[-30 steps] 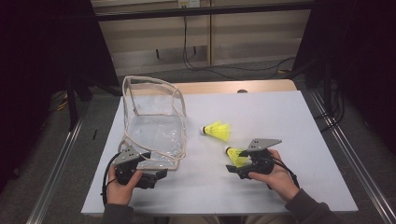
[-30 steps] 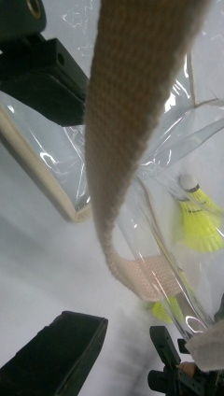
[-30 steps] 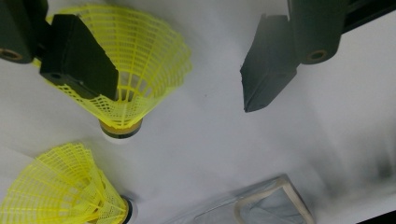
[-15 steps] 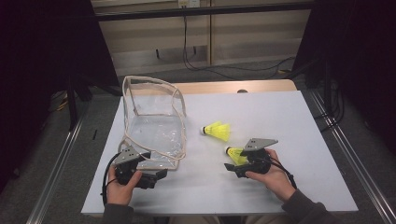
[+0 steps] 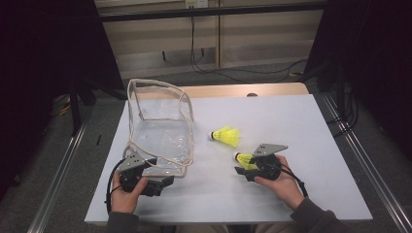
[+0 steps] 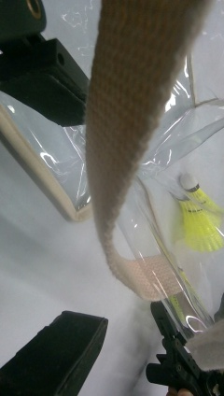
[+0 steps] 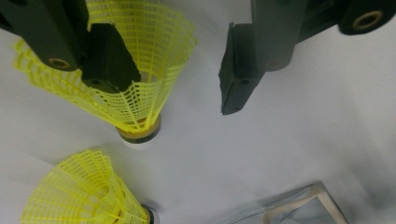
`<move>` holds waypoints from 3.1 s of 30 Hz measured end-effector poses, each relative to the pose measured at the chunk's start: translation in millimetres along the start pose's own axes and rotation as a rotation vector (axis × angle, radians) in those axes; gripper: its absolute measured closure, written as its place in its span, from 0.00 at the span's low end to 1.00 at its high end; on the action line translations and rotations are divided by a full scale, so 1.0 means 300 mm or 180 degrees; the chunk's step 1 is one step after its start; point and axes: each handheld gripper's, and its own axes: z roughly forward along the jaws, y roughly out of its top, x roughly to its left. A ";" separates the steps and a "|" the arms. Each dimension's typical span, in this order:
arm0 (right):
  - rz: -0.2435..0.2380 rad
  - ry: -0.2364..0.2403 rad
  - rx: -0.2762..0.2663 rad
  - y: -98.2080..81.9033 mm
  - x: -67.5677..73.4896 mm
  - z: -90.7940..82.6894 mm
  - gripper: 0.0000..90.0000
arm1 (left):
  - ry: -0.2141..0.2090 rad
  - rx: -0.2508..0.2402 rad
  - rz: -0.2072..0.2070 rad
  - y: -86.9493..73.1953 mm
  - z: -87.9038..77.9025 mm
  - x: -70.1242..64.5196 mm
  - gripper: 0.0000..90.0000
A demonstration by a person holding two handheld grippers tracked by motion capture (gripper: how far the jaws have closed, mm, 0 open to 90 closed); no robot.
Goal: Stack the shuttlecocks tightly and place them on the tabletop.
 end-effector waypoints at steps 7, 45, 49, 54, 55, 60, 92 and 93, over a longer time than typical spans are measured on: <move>0.0063 -0.0045 -0.0028 -0.004 -0.011 -0.005 0.66 | 0.0012 0.0000 0.0003 0.000 -0.001 0.001 0.04; 0.0082 0.0104 -0.0041 -0.012 -0.027 -0.019 0.96 | 0.0013 0.0009 0.0006 0.000 -0.003 0.001 0.04; 0.0081 0.0120 -0.0041 -0.013 -0.029 -0.021 0.97 | 0.0017 0.0007 0.0005 0.000 -0.003 0.001 0.04; 0.0065 0.0153 -0.0043 -0.013 -0.027 -0.024 0.98 | 0.0018 -0.0005 0.0005 0.000 -0.004 0.001 0.04; 0.0068 0.0160 -0.0047 -0.013 -0.027 -0.025 0.98 | 0.0018 -0.0006 0.0003 0.000 -0.004 0.001 0.04; 0.0080 0.0200 -0.0057 -0.010 -0.031 -0.032 0.99 | 0.0019 0.0004 0.0009 0.000 -0.005 0.001 0.04; 0.0154 0.0235 -0.0208 0.005 -0.069 -0.095 0.99 | 0.0032 -0.0022 0.0010 0.001 -0.010 0.002 0.04; 0.0164 0.0228 -0.0215 0.005 -0.071 -0.098 0.99 | 0.0033 -0.0022 0.0011 0.001 -0.010 0.002 0.04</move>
